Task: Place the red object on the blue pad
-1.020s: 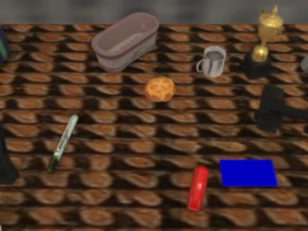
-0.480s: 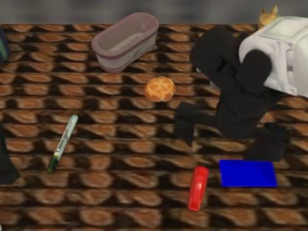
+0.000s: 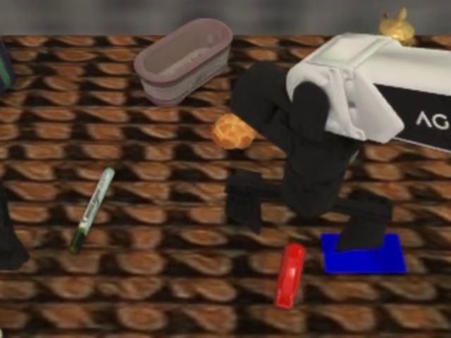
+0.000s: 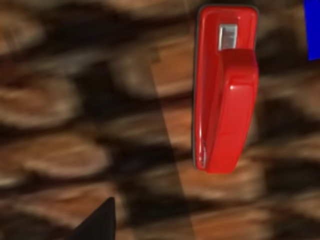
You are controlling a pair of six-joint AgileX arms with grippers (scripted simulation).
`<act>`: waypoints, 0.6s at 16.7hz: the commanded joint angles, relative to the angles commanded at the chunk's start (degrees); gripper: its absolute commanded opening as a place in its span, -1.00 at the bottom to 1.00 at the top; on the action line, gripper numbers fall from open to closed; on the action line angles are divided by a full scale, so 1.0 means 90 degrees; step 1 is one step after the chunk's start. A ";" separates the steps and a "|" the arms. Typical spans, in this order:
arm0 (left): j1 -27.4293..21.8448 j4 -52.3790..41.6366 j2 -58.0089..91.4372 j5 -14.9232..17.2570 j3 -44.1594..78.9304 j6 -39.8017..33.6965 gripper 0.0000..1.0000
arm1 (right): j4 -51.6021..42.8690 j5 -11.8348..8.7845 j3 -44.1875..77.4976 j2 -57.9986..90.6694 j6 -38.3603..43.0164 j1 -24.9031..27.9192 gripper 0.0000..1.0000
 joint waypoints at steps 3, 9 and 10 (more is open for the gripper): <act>0.0000 0.0000 0.0000 0.0000 0.0000 0.0000 1.00 | 0.0014 -0.0001 -0.0018 -0.0019 -0.0007 -0.0032 1.00; 0.0000 0.0000 0.0000 0.0000 0.0000 0.0000 1.00 | 0.1030 0.0002 -0.0634 0.0383 -0.0004 -0.0007 1.00; 0.0000 0.0000 0.0000 0.0000 0.0000 0.0000 1.00 | 0.1339 0.0003 -0.0806 0.0501 0.0002 -0.0004 1.00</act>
